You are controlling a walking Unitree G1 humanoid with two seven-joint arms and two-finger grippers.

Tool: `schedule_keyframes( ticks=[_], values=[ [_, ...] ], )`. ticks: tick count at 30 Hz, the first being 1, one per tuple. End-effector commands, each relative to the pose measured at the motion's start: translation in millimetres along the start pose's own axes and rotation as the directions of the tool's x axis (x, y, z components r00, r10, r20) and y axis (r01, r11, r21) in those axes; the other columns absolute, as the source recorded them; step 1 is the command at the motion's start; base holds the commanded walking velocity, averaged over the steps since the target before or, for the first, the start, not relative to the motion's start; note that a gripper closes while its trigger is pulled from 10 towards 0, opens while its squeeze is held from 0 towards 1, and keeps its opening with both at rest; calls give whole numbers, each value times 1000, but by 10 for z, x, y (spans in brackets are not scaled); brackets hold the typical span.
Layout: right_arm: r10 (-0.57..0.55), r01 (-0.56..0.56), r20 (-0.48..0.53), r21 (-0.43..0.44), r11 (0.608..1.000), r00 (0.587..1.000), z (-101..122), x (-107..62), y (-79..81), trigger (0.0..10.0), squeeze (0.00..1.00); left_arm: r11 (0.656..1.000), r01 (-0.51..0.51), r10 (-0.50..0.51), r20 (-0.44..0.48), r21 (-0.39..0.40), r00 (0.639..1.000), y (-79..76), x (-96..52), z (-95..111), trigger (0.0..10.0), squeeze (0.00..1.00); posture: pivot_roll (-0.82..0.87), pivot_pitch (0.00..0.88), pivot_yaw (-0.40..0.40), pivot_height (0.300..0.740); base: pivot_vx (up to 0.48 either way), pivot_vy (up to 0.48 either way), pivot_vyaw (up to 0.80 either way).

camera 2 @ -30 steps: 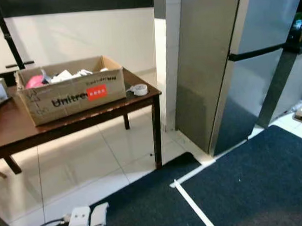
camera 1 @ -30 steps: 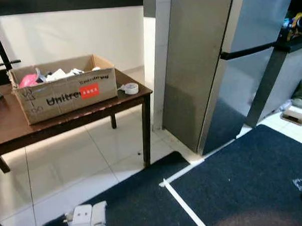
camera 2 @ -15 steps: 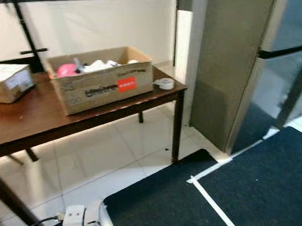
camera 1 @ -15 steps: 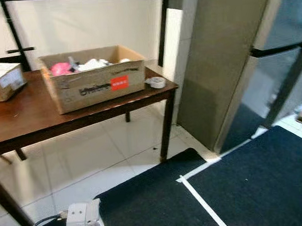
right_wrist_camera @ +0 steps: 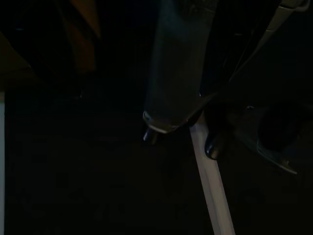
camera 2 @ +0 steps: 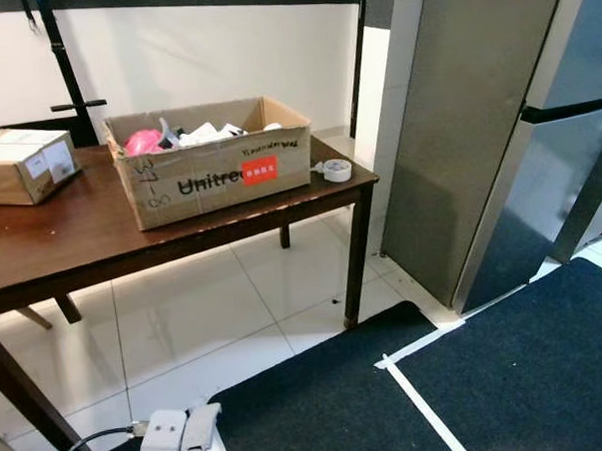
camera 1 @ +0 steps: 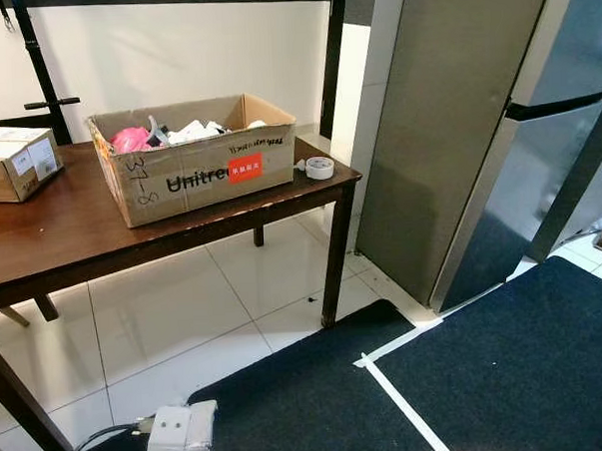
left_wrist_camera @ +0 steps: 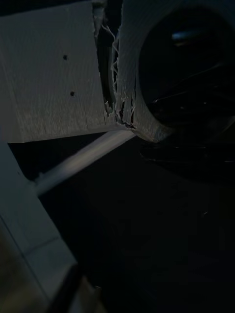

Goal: Picking trash to rubbish bin

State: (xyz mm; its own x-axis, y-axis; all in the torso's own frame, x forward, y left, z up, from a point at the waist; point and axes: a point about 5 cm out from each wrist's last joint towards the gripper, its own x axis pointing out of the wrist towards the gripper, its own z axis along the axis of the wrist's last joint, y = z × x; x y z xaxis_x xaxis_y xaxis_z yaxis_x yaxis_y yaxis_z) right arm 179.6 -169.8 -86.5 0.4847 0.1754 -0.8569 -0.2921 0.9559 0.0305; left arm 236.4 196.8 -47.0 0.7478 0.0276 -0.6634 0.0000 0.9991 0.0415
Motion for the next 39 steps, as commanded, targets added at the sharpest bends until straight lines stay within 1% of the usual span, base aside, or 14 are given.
schedule_keyframes(
  ticks=[1,2,3,4,5,7,10,11,13,14,17,18,22,39],
  values=[
    [-17,18,-14,15,1000,1000,-38,-12,-40,10000,0,1000,-5,5,-12,-20,1000,-11,-9,-49,10000,0,38,44,-26,740,0,0,0],
    [-17,18,-13,15,1000,1000,-28,-10,-37,10000,0,1000,1,0,20,-24,1000,-13,-11,-19,10000,0,39,45,-24,740,0,0,0],
    [-17,18,-13,15,1000,1000,-28,-10,-37,10000,0,1000,1,0,20,-24,1000,-13,-11,-19,10000,0,39,45,-24,740,0,0,0],
    [-17,17,-11,17,1000,1000,-20,-9,-37,10000,0,1000,18,-17,54,-21,998,-26,-18,4,10000,0,42,43,-24,740,0,0,0],
    [-17,17,-10,18,1000,1000,-17,-9,-38,10000,0,999,23,-21,58,-26,998,-25,-23,-2,10000,0,42,43,-25,740,0,0,0],
    [-16,16,-9,18,1000,1000,-14,-9,-39,10000,0,999,11,-10,37,-40,999,1,-31,-42,10000,0,46,41,-27,740,0,0,0],
    [-15,15,-4,20,1000,1000,-5,-8,-42,10000,0,999,-8,9,32,-54,999,36,-40,-67,10000,0,47,40,-28,740,0,0,0],
    [-14,14,0,20,1000,1000,9,-8,-46,10000,0,997,-21,23,25,-74,999,63,-46,-84,10000,0,50,37,-30,740,0,0,0],
    [-14,14,0,20,1000,1000,9,-8,-46,10000,0,997,-21,23,25,-74,999,63,-46,-84,10000,0,50,37,-30,740,0,0,0],
    [-13,13,4,22,1000,1000,25,-6,-48,10000,0,995,-19,22,29,-102,999,69,-47,-81,10000,0,53,37,-29,740,0,0,0],
    [-12,12,7,21,1000,1000,47,-3,-46,10000,0,994,8,-3,45,-113,999,47,-44,-59,10000,0,53,37,-30,740,0,0,0],
    [-11,11,10,21,1000,1000,65,0,-45,10000,0,992,14,-8,45,-129,999,38,-42,-56,10000,0,55,37,-30,740,0,0,0],
    [-10,10,14,18,1000,1000,84,4,-38,10000,0,990,2,5,49,-144,999,47,-41,-47,10000,0,55,37,-31,740,0,0,0],
    [-14,14,9,15,1000,1000,66,5,-30,10000,0,988,11,-2,61,-154,998,51,-33,-9,10000,0,54,29,-29,740,389,0,0]
  ],
)
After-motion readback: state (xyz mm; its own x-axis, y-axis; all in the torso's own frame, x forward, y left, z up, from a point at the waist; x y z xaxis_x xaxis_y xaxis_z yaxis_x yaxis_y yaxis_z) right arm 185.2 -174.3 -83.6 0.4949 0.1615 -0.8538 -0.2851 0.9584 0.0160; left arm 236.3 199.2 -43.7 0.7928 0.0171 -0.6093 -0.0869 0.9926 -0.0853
